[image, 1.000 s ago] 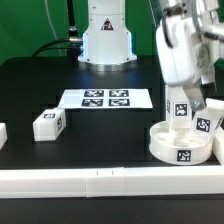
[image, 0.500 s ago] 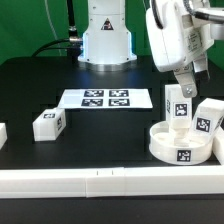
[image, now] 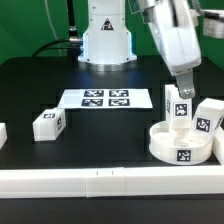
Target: Assemble stool
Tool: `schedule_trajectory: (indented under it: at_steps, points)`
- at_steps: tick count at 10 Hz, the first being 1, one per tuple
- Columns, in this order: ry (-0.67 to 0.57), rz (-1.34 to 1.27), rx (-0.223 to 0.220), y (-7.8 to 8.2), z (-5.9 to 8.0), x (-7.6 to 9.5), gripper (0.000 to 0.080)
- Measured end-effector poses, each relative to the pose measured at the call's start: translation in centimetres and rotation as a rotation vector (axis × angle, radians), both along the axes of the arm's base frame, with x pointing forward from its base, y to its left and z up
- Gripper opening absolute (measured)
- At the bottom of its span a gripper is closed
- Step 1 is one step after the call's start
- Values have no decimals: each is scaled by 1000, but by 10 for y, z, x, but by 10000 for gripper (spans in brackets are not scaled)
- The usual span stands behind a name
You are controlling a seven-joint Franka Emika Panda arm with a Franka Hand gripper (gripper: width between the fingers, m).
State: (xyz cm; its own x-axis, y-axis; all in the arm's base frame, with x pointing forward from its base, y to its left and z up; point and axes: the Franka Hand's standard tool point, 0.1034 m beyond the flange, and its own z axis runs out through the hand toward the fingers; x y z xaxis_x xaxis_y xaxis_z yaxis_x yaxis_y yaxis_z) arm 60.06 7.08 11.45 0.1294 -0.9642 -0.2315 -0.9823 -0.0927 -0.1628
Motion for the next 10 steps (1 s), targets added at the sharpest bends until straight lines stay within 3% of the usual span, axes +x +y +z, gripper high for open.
schedule_trajectory:
  at_steps: [1,5,8,9,10]
  points:
    - [-27,57,3,-6,1,5,649]
    - [-80,288,-39,-7,-1,4,649]
    - [-141,780,-164,-32,-4,4,649]
    - [-157,783,-128,-38,-5,3,649]
    - [-160,825,-143,-42,-5,3,649]
